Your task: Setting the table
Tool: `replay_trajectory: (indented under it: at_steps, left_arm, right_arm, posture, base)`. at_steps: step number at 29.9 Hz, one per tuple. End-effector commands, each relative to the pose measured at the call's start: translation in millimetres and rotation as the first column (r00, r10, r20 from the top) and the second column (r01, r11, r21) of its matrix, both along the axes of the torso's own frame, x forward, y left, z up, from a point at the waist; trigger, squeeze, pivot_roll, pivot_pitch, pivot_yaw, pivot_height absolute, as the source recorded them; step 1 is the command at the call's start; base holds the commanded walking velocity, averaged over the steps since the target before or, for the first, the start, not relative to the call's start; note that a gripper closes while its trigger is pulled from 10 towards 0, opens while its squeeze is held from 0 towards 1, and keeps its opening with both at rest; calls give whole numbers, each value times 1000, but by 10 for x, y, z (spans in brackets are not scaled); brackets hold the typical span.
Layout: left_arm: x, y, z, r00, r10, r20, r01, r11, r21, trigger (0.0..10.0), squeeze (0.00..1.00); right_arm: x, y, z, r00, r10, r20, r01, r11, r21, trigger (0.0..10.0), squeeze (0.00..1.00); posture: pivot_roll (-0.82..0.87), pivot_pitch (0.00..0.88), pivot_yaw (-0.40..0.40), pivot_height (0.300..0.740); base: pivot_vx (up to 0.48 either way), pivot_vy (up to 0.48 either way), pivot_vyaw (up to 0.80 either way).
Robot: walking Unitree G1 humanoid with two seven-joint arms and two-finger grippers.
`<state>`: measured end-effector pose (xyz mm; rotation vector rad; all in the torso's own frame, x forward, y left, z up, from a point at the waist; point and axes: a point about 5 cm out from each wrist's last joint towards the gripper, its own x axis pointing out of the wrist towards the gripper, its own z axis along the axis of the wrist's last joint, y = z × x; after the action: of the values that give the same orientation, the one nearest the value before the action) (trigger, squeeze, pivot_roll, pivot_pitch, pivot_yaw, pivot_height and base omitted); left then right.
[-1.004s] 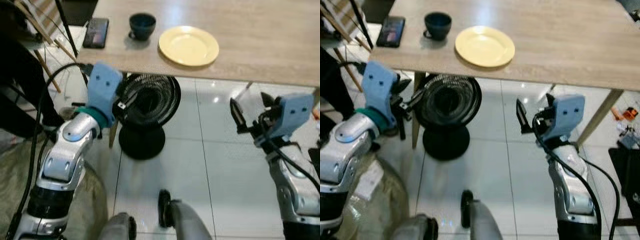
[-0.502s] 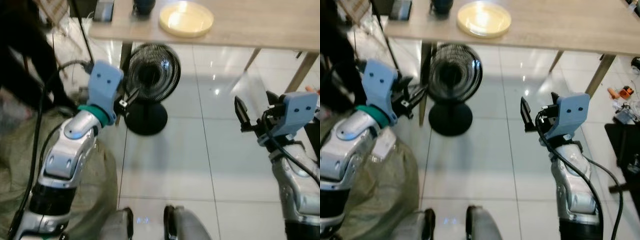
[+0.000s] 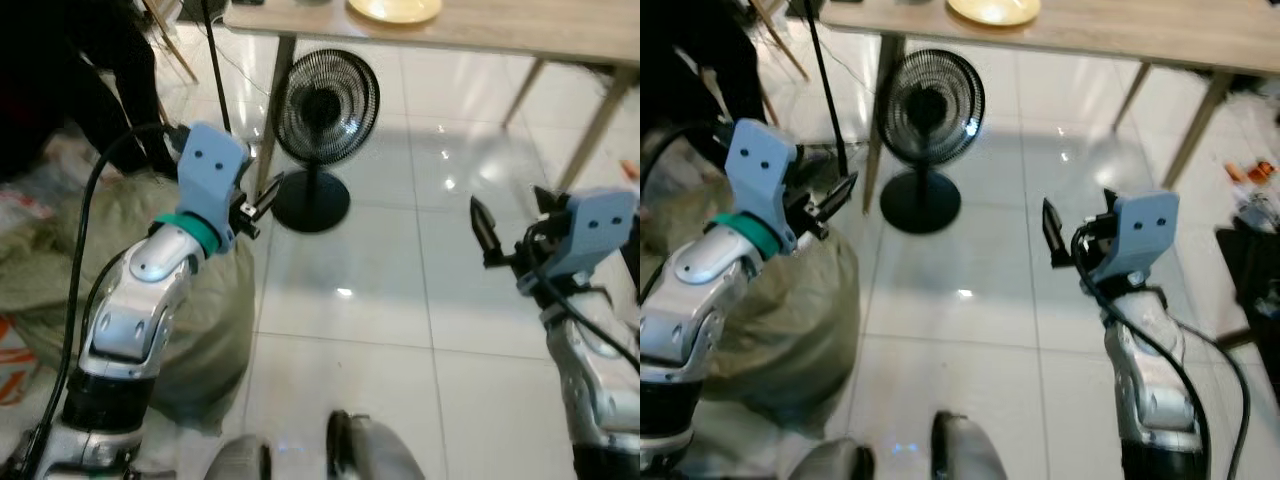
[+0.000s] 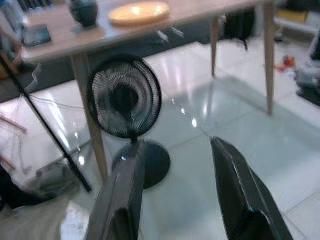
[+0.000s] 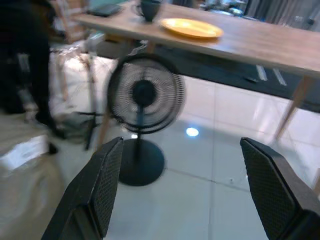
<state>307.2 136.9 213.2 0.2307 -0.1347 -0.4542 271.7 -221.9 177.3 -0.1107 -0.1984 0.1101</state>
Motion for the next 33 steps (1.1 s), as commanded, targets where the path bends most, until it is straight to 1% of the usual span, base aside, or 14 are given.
replay_trajectory:
  at_steps: [1, 33]
  left_arm:
    - [-9, -14, -19, 1000, -5, -7, 5, 1000, -1, 10000, 0]
    - [-4, -46, -26, 1000, -16, -5, 16, 1000, -9, 10000, 0]
  right_arm:
    - [-14, -16, -13, 1000, -2, -7, 2, 1000, -2, 10000, 0]
    - [-5, -39, -24, 1000, -2, -12, 2, 1000, -6, 10000, 0]
  posture:
    - [2, 94, 28, 740]
    - [-4, 85, 24, 740]
  base:
    - [-401, 0, 0]
    - [-381, 0, 0]
